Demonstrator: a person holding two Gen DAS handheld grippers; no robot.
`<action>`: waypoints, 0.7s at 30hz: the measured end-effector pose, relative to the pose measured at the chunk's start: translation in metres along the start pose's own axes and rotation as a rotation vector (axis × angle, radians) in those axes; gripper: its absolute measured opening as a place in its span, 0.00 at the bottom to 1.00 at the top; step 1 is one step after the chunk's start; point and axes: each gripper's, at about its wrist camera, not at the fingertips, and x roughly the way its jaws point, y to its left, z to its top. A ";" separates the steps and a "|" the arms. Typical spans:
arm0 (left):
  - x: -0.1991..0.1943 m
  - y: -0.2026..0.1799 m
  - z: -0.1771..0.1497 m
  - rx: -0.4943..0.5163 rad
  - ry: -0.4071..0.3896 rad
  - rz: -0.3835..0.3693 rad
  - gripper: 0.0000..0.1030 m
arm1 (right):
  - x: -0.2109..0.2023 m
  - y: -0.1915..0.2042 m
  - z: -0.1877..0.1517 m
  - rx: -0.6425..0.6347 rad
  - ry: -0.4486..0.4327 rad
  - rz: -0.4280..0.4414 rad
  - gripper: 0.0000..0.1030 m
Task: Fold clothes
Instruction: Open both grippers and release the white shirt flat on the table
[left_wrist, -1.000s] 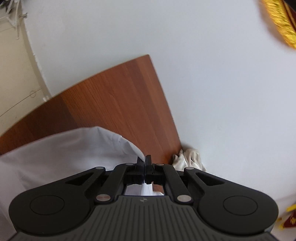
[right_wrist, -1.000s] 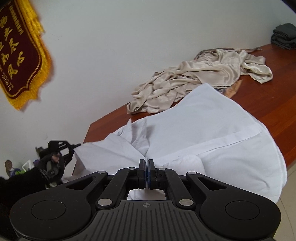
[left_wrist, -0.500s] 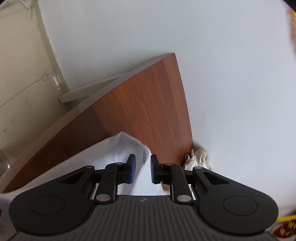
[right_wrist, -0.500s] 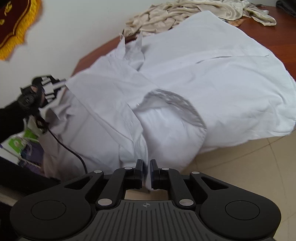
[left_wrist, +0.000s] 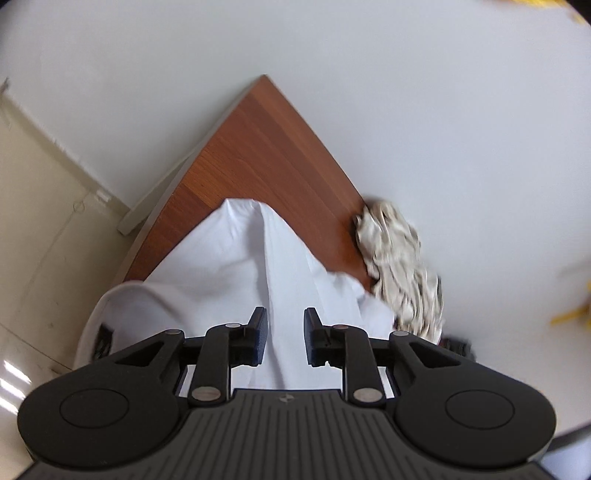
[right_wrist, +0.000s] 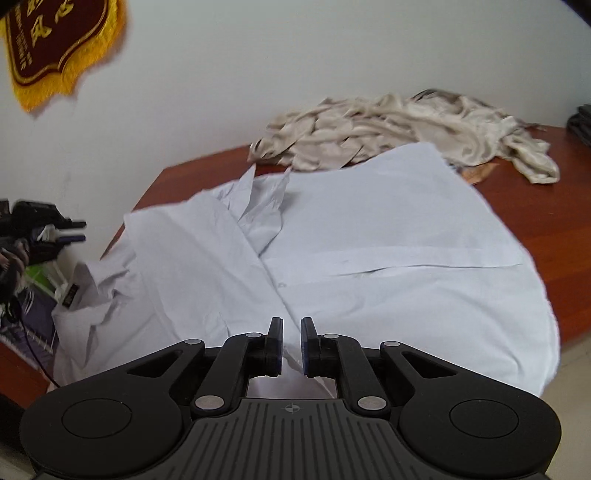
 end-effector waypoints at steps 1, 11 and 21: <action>-0.005 -0.006 -0.004 0.031 0.002 0.005 0.25 | 0.006 0.000 -0.004 -0.017 0.028 0.011 0.12; -0.056 -0.028 -0.053 0.276 -0.003 0.050 0.37 | 0.052 0.007 -0.059 -0.162 0.252 0.027 0.12; -0.065 -0.002 -0.068 0.382 0.017 0.122 0.40 | 0.014 0.019 -0.059 -0.080 0.156 -0.024 0.17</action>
